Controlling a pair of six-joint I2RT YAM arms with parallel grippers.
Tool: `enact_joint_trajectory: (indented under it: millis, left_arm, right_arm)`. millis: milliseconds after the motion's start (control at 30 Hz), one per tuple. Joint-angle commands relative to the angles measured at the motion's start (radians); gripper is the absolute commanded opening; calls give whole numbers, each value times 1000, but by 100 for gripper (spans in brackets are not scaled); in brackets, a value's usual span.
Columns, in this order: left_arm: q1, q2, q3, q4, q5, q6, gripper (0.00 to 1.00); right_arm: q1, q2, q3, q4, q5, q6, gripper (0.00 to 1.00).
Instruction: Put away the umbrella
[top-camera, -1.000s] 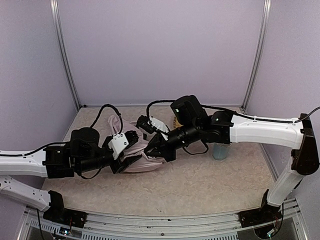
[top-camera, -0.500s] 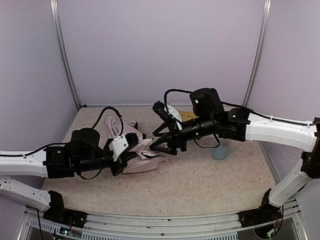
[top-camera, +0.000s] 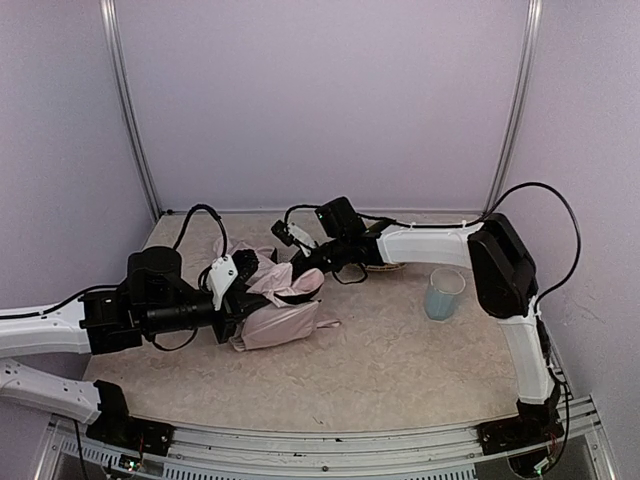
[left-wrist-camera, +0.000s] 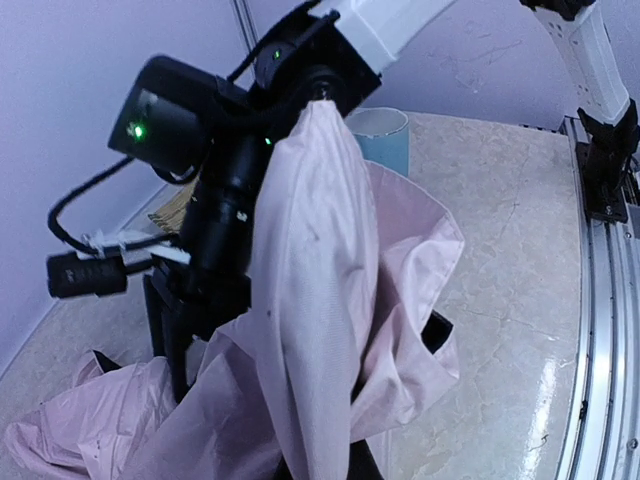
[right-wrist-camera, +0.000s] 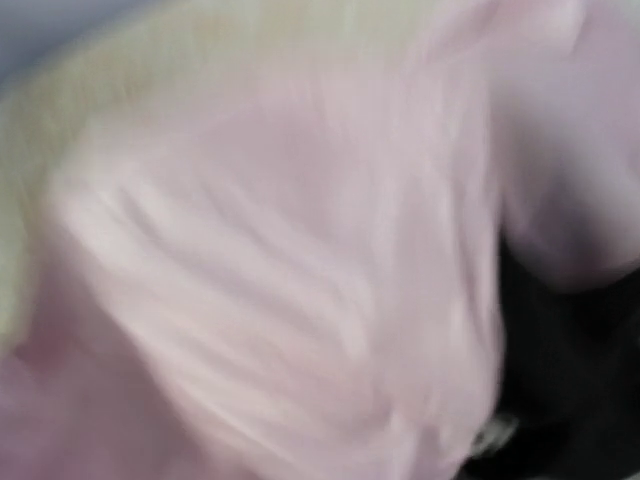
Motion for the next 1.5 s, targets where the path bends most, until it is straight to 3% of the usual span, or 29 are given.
enact_joint_trajectory:
  millis: [0,167,300,467,667,900,1067,1200,1300,1467]
  left_arm:
    - [101,-9,-36,161,73,-98,0]
    - [293,83,-31,248,80,-223,0]
    - [390,192,-24,296,56,-267,0]
    - [508,429,58,225,48,-310,0]
    - [541,656,158,125,137,-309,0]
    - [546,854,254,38,263,-294,0]
    - [564,911,315,-34,306,-294,0]
    - [572,963,393,-112,341,-264,0]
    - [570,968,401,-128,336,-258,0]
    - [566,966,402,-127,332,-255,0]
  right_arm:
    - [24,112,30,-69,-128,-12,50]
    - [30,134,-76,-34,-202,9,42]
    - [30,90,-228,96,-241,65,38]
    - [29,67,-300,150,-240,99,36]
    - [14,-19,-451,339,-224,224,35]
    - [13,-159,-633,453,-65,304,36]
    - [27,-302,-653,310,159,216,43]
    - [129,-359,-571,170,333,-45,64]
    - [222,-324,-478,58,431,-269,83]
    - [279,-194,-277,-109,542,-504,90]
